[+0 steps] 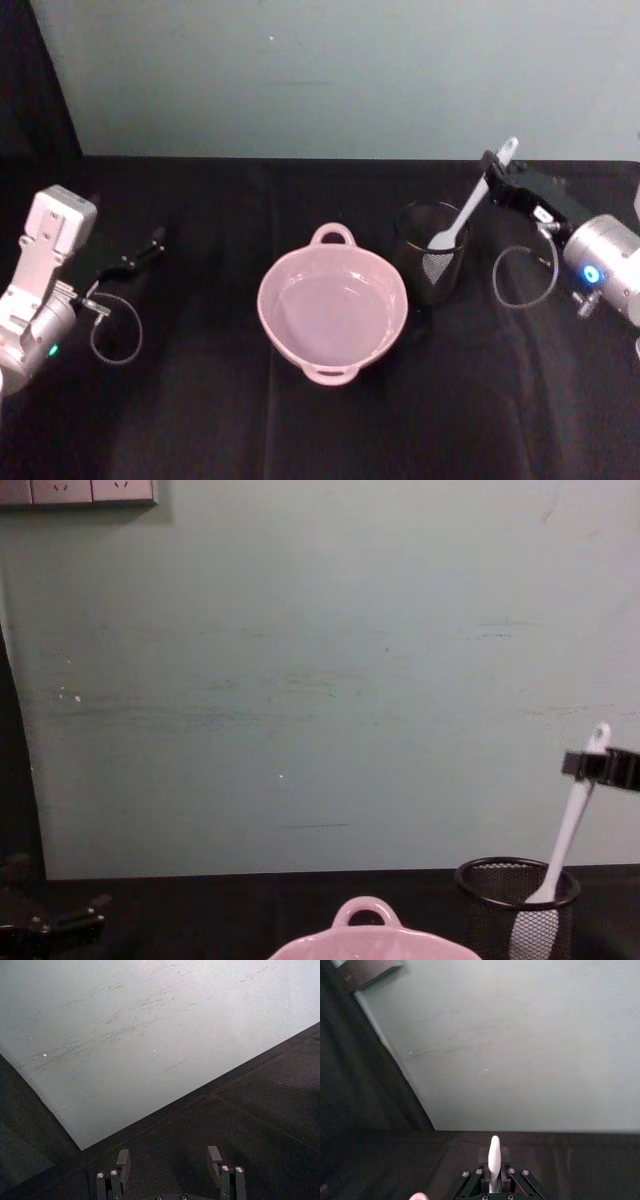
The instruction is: Use the one hand to pick up the spoon and stir the clear water in the bowl.
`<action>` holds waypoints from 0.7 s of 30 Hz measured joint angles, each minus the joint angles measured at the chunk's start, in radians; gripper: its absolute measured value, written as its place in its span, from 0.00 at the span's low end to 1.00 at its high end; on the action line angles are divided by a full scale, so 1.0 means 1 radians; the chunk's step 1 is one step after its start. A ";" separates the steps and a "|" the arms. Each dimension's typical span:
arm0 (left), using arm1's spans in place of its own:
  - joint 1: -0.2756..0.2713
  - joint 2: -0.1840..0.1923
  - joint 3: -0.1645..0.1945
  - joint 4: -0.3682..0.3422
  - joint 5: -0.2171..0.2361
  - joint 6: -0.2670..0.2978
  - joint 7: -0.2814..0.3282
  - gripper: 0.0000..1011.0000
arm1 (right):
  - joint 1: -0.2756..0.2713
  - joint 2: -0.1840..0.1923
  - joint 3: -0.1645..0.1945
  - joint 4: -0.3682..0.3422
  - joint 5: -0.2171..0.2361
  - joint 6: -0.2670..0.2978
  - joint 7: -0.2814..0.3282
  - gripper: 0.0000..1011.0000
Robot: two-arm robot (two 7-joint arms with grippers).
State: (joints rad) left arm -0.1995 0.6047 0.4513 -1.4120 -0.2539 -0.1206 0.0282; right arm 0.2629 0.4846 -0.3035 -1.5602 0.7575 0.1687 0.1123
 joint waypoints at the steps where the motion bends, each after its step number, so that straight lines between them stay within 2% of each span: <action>1: 0.000 0.000 0.000 0.000 0.000 0.000 0.000 1.00 | 0.002 0.010 -0.005 -0.012 -0.015 0.004 0.000 0.12; 3: 0.000 0.000 0.000 0.000 0.000 0.000 0.000 1.00 | 0.008 0.038 -0.015 -0.055 -0.056 0.021 0.001 0.12; 6: 0.000 0.000 0.000 0.000 0.000 0.000 0.000 1.00 | 0.017 0.073 -0.021 -0.108 -0.093 0.039 0.017 0.12; 10: 0.000 0.000 0.000 0.000 0.000 0.000 0.000 1.00 | 0.030 0.102 -0.022 -0.160 -0.125 0.052 0.047 0.12; 17: 0.000 0.000 0.000 0.000 0.000 0.000 0.000 1.00 | 0.060 0.135 -0.016 -0.233 -0.166 0.058 0.102 0.12; 21: 0.000 0.000 0.000 0.000 0.000 0.000 0.000 1.00 | 0.080 0.142 -0.016 -0.252 -0.176 0.064 0.134 0.12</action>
State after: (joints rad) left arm -0.1995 0.6047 0.4514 -1.4120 -0.2539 -0.1206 0.0283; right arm 0.3431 0.6268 -0.3195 -1.8119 0.5812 0.2330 0.2458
